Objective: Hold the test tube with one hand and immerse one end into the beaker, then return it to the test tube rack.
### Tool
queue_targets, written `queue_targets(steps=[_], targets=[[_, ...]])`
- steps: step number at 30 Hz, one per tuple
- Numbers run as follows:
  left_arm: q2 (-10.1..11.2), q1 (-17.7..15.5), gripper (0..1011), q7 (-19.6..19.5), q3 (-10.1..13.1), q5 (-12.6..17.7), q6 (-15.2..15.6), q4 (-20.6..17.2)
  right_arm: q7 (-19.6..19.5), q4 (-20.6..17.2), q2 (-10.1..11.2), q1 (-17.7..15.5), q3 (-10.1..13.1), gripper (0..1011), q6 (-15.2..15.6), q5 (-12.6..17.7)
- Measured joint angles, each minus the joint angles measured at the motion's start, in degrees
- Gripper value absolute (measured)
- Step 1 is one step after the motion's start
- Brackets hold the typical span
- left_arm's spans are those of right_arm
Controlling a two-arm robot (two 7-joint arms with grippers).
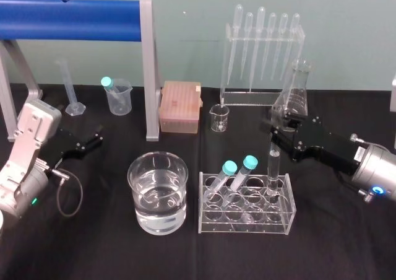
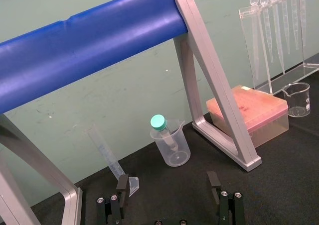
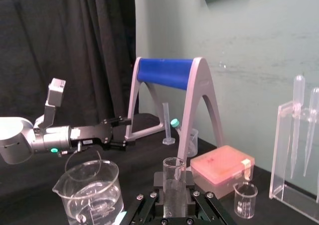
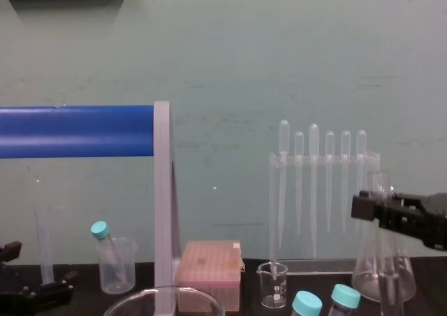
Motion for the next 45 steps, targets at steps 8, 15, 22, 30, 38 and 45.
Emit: queue_targets(steps=[8,15,22,30,38,45], targets=[[0.0,0.0,1000,0.0,0.0,0.0,0.0,0.0,0.8,2.0,-0.5,0.3,-0.7,226,0.3,0.1],[0.0,0.0,1000,0.0,0.0,0.0,0.0,0.0,1.0,2.7,-0.5,0.6,-1.1,225,0.8,0.0],[0.0,0.0,1000,0.0,0.0,0.0,0.0,0.0,1.6,4.0,-0.7,1.5,-2.2,226,1.7,-0.5],[0.0,0.0,1000,0.0,0.0,0.0,0.0,0.0,1.6,4.1,-0.7,1.6,-2.2,225,1.8,-0.6],[0.0,0.0,1000,0.0,0.0,0.0,0.0,0.0,1.6,3.9,-0.7,1.4,-2.1,225,1.7,-0.5],[0.0,0.0,1000,0.0,0.0,0.0,0.0,0.0,1.6,3.9,-0.7,1.4,-2.0,241,1.7,-0.5]])
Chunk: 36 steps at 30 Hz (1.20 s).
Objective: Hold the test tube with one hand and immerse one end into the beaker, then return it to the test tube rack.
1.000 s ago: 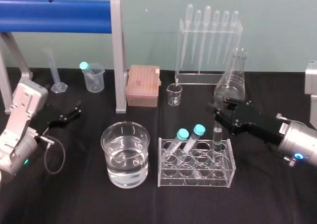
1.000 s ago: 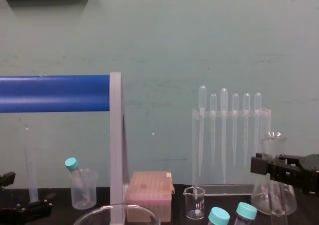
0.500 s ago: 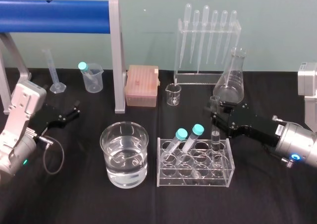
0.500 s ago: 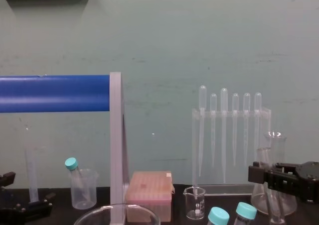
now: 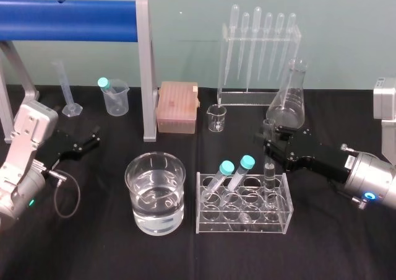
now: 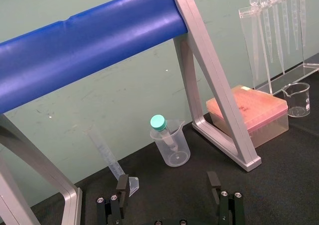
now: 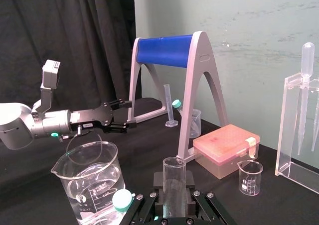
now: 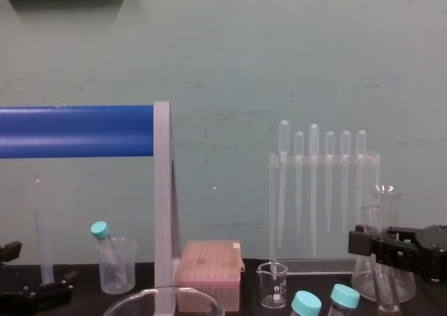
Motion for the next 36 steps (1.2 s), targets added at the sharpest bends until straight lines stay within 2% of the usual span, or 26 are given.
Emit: queue_targets(steps=[8,12,14,15,18,19,22,26,36], targets=[[0.0,0.0,1000,0.0,0.0,0.0,0.0,0.0,0.0,0.0,0.0,0.0,0.1,452,-0.1,0.0],[0.0,0.0,1000,0.0,0.0,0.0,0.0,0.0,0.0,-0.1,0.0,0.0,0.1,626,-0.1,0.1],[0.0,0.0,1000,0.0,0.0,0.0,0.0,0.0,0.0,-0.1,0.0,-0.1,0.1,659,-0.1,0.1],[0.0,0.0,1000,0.0,0.0,0.0,0.0,0.0,0.0,-0.1,0.0,-0.1,0.1,716,-0.1,0.1],[0.0,0.0,1000,0.0,0.0,0.0,0.0,0.0,-0.1,-0.1,0.0,-0.1,0.1,783,-0.1,0.1],[0.0,0.0,1000,0.0,0.0,0.0,0.0,0.0,-0.1,-0.1,0.0,-0.1,0.1,840,-0.1,0.1],[0.0,0.0,1000,0.0,0.0,0.0,0.0,0.0,-0.1,-0.1,0.0,-0.1,0.1,925,-0.1,0.1],[0.0,0.0,1000,0.0,0.0,0.0,0.0,0.0,-0.1,-0.1,0.0,-0.1,0.1,1003,-0.1,0.1],[0.0,0.0,1000,0.0,0.0,0.0,0.0,0.0,-0.1,-0.1,0.0,-0.1,0.1,1004,-0.1,0.1]])
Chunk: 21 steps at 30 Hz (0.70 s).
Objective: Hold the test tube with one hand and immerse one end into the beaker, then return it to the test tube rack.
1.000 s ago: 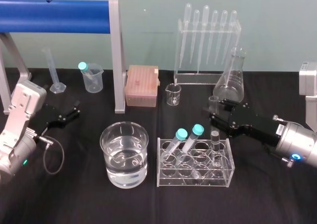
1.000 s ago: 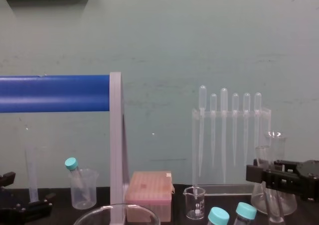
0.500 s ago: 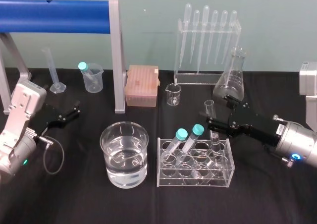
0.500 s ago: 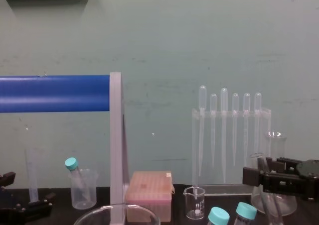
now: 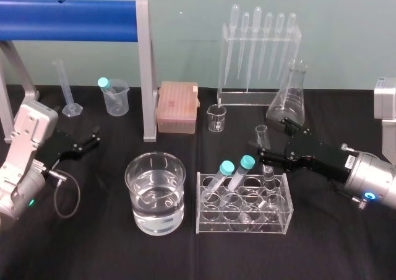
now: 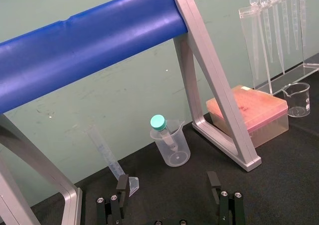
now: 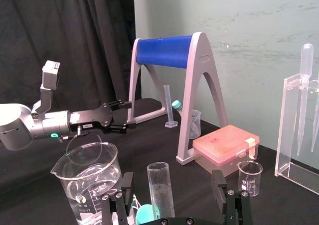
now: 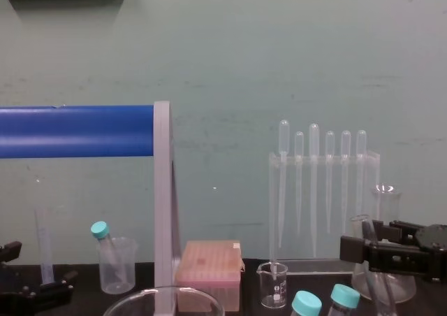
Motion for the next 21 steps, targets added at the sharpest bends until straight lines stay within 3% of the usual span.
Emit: queue_targets(steps=[5,13,17,21], targets=[[0.0,0.0,1000,0.0,0.0,0.0,0.0,0.0,0.2,-0.4,-0.1,0.2,0.2,1004,-0.6,0.1],[0.0,0.0,1000,0.0,0.0,0.0,0.0,0.0,0.8,-5.1,-0.2,2.2,2.7,1004,-5.3,0.5],[0.0,0.0,1000,0.0,0.0,0.0,0.0,0.0,-4.0,-8.3,0.8,1.8,5.0,1004,-6.5,-2.1],[0.0,0.0,1000,0.0,0.0,0.0,0.0,0.0,-13.4,-11.7,2.2,-1.3,9.1,1004,-6.3,-6.5]])
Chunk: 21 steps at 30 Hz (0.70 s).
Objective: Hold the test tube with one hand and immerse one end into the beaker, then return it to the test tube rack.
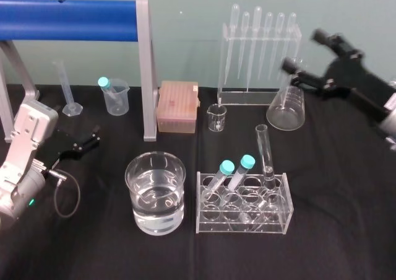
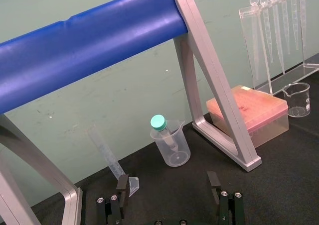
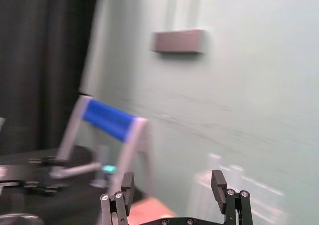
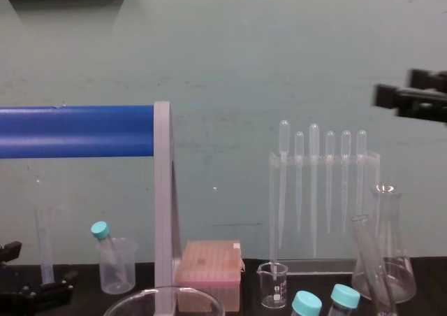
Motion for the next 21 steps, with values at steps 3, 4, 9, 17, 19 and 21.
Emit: queue_targets(steps=[3,4,9,17,19,21], targets=[[0.0,0.0,1000,0.0,0.0,0.0,0.0,0.0,-4.1,-0.6,0.4,-1.9,1.8,1004,0.7,-1.4],[0.0,0.0,1000,0.0,0.0,0.0,0.0,0.0,-6.1,-0.6,0.4,-3.0,2.7,1004,1.4,-1.8],[0.0,0.0,1000,0.0,0.0,0.0,0.0,0.0,-8.2,1.6,-0.5,-5.0,3.2,1004,4.1,-2.1],[0.0,0.0,1000,0.0,0.0,0.0,0.0,0.0,-5.4,11.8,-5.1,-5.0,0.5,1004,5.6,-1.3],[0.0,0.0,1000,0.0,0.0,0.0,0.0,0.0,-4.1,14.7,-6.3,-4.3,-0.2,1004,5.6,-1.3],[0.0,0.0,1000,0.0,0.0,0.0,0.0,0.0,-3.3,15.8,-6.8,-4.0,-0.4,1004,5.7,-1.2]])
